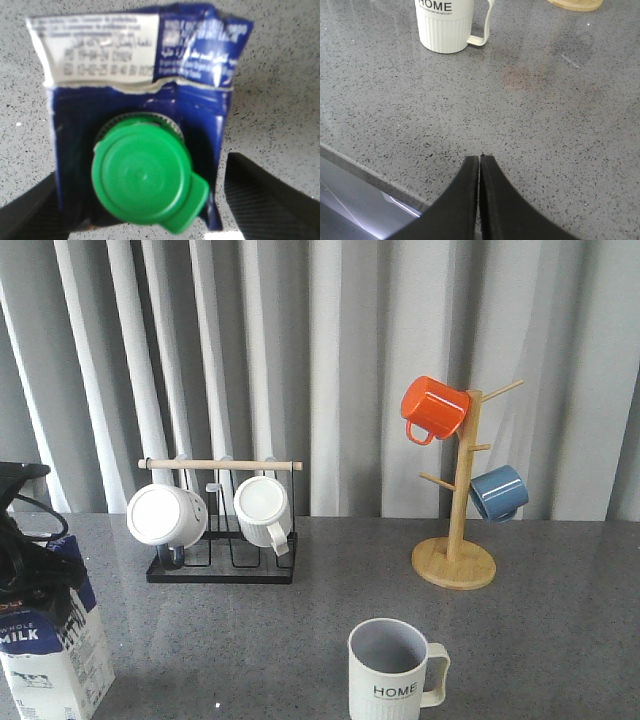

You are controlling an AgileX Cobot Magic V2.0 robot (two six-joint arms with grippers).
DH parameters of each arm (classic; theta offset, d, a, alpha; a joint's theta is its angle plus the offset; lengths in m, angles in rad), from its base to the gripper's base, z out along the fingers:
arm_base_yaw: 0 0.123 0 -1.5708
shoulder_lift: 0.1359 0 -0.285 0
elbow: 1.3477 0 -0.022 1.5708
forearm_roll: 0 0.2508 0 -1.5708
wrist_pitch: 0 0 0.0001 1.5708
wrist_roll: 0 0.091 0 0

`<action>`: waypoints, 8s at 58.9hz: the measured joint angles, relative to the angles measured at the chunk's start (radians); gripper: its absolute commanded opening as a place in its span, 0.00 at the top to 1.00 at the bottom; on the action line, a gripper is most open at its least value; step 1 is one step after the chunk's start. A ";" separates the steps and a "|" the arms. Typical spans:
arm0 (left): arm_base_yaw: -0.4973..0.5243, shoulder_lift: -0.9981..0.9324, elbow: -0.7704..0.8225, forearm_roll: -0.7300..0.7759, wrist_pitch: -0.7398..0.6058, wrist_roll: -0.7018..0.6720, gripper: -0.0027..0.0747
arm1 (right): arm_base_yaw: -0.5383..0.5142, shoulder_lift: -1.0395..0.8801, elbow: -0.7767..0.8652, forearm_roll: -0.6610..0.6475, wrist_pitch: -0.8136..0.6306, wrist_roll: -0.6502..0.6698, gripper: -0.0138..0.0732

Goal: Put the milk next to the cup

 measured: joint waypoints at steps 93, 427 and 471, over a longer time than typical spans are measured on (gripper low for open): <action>-0.183 0.003 -0.219 -0.528 -0.068 0.160 0.98 | 0.000 0.000 0.000 0.000 0.000 0.000 0.85; -0.260 -1.346 1.157 0.222 -1.033 -0.090 0.97 | 0.000 0.000 0.000 -0.012 -0.060 0.077 0.85; -0.081 -1.706 1.677 0.231 -1.229 -0.299 0.97 | 0.000 -0.003 0.000 -0.012 -0.059 0.077 0.85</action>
